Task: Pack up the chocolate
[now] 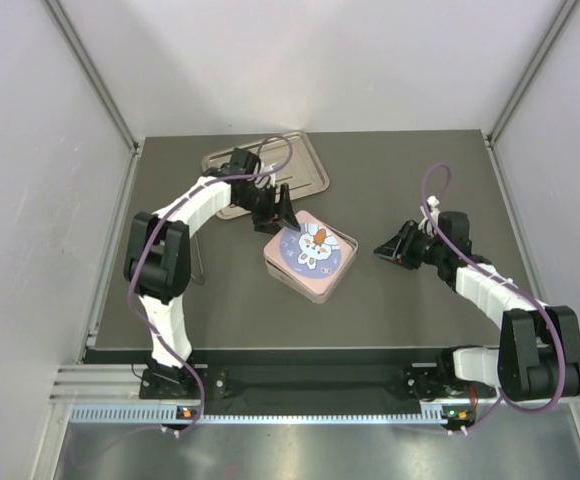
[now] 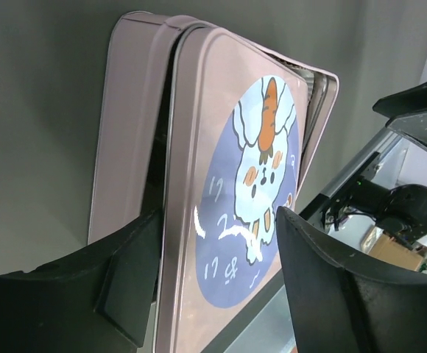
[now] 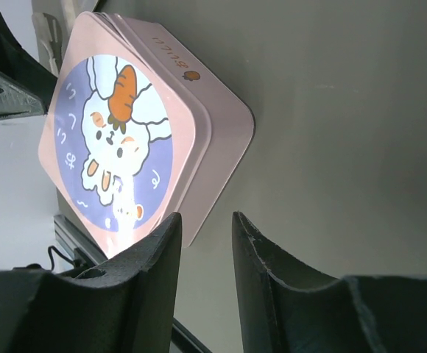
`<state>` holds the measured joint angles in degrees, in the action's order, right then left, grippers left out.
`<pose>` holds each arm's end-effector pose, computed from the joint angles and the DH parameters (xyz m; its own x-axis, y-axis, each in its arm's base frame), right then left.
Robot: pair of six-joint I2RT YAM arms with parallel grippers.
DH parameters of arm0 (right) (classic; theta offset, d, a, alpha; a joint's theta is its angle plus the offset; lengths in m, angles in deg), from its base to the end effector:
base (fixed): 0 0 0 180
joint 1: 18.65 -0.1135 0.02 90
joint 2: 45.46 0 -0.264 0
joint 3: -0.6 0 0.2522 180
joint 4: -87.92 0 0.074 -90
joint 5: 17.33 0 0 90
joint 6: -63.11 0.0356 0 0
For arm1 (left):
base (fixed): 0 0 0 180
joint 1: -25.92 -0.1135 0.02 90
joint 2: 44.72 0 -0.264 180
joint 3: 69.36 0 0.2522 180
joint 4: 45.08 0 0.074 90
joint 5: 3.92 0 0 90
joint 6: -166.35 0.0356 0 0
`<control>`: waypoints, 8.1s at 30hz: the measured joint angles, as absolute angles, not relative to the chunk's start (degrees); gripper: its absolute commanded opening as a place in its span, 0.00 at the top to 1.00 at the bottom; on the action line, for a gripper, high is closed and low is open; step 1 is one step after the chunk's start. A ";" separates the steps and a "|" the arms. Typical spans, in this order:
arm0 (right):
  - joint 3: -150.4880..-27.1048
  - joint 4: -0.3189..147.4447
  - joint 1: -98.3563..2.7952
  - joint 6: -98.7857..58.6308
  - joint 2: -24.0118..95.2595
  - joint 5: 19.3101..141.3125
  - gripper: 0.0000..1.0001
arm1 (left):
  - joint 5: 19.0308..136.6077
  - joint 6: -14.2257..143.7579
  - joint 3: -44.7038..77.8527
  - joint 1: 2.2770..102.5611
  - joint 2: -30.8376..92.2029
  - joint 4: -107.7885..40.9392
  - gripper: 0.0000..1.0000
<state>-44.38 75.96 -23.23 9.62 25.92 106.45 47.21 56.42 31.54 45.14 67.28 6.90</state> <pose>0.2405 0.0391 0.1873 -0.7953 0.4324 -0.4249 -0.0346 0.6674 0.7439 0.3821 -0.1569 0.2190 -0.9703 0.0572 -0.2349 0.2062 0.7033 -0.6804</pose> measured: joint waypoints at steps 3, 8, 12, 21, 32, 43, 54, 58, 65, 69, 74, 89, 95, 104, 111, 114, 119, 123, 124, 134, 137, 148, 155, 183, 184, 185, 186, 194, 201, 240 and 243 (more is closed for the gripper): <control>-44.38 75.98 -23.23 9.77 25.92 106.45 0.66 | 47.32 56.10 31.56 44.42 67.28 7.88 0.34; -44.38 75.98 -23.23 10.21 25.92 106.49 0.66 | 50.25 56.79 31.69 44.36 67.28 11.22 0.34; -44.38 76.03 -23.23 10.36 25.92 106.60 0.66 | 53.04 57.08 31.73 44.40 67.28 12.91 0.38; -44.38 76.05 -23.25 10.38 25.92 106.63 0.66 | 58.57 58.70 32.39 44.40 67.28 15.62 0.47; -46.26 76.27 -25.66 11.32 25.94 105.20 0.63 | 58.25 58.74 32.37 44.40 67.28 15.38 0.64; -48.14 76.79 -30.12 12.33 28.19 101.12 0.58 | 56.80 56.88 32.37 44.51 67.98 14.74 0.71; -48.21 77.62 -34.23 13.84 30.99 98.19 0.56 | 56.48 55.22 34.05 44.77 70.34 13.37 0.72; -48.82 78.19 -35.52 14.30 32.43 97.53 0.57 | 56.85 55.09 34.71 45.03 70.54 13.23 0.69; -50.07 79.02 -36.22 14.80 34.05 95.59 0.60 | 57.13 54.87 35.49 45.16 71.19 13.13 0.69; -50.77 78.78 -36.24 14.71 34.79 93.99 0.62 | 57.00 54.72 35.49 45.21 71.50 13.13 0.69; -50.85 78.82 -36.22 14.58 36.43 91.81 0.65 | 56.96 54.32 35.49 45.38 71.52 12.97 0.71; -51.10 79.31 -36.11 13.36 35.10 83.35 0.76 | 53.76 50.63 30.07 47.57 70.63 3.84 0.73; -51.07 75.09 -35.73 9.99 31.73 77.86 0.61 | 52.04 48.31 29.05 50.76 70.63 0.54 0.73; -51.14 65.58 -35.76 8.48 26.86 78.80 0.57 | 51.78 46.70 29.29 52.86 70.69 0.10 0.73; -49.37 64.66 -35.78 12.55 24.30 81.14 0.53 | 52.04 46.24 29.31 53.01 70.69 0.10 0.73; -47.18 64.51 -35.78 14.17 23.49 81.31 0.53 | 52.28 46.13 29.31 53.30 70.69 0.01 0.73; -42.68 70.52 -35.76 17.82 21.72 81.53 0.70 | 53.81 45.89 29.31 54.26 70.69 -0.19 0.74; -36.17 79.35 -35.30 20.96 18.27 81.77 0.80 | 54.51 45.28 28.83 54.63 70.47 -1.02 0.74; -35.03 81.10 -35.21 21.55 18.03 81.82 0.85 | 54.68 44.90 28.43 54.67 70.23 -1.41 0.74; -26.62 95.98 -34.25 26.45 17.28 81.45 0.93 | 56.17 43.40 26.40 55.02 68.99 -3.90 0.74; -25.02 98.76 -33.99 27.70 17.35 81.07 0.93 | 56.19 43.24 26.36 55.04 68.99 -4.01 0.74; -26.31 94.78 -33.92 27.65 15.69 79.06 0.92 | 58.42 43.77 30.51 56.62 69.73 -1.48 0.50; -26.79 93.67 -33.92 27.15 16.54 78.74 0.99 | 62.51 45.65 41.00 56.73 70.93 5.65 0.52; -57.02 58.85 -33.48 8.35 18.22 80.48 1.00 | 56.34 42.85 25.46 60.55 61.29 -3.35 0.77; -58.07 59.57 -33.48 7.74 18.66 83.35 1.00 | 56.65 43.11 27.12 59.63 61.27 -3.25 0.78; -58.66 60.95 -33.48 7.63 19.47 86.69 1.00 | 56.82 43.31 28.32 58.58 61.21 -3.33 0.78; -58.70 63.07 -33.48 7.72 20.52 89.90 1.00 | 56.93 43.40 28.92 57.93 61.08 -3.44 0.78; -50.09 83.66 -33.40 12.70 34.03 107.50 1.00 | 57.09 43.16 17.64 54.43 59.59 -6.63 0.78; -47.18 94.58 -30.99 15.48 43.45 114.38 0.99 | 53.74 41.54 11.71 54.69 59.50 -10.15 0.78; -79.16 37.38 -29.88 -5.48 -5.05 74.65 0.00 | 72.06 51.00 14.29 54.96 15.13 -11.18 0.01; -79.16 37.23 -29.88 -5.70 -4.88 74.34 0.00 | 72.06 51.02 14.29 54.98 15.13 -11.29 0.01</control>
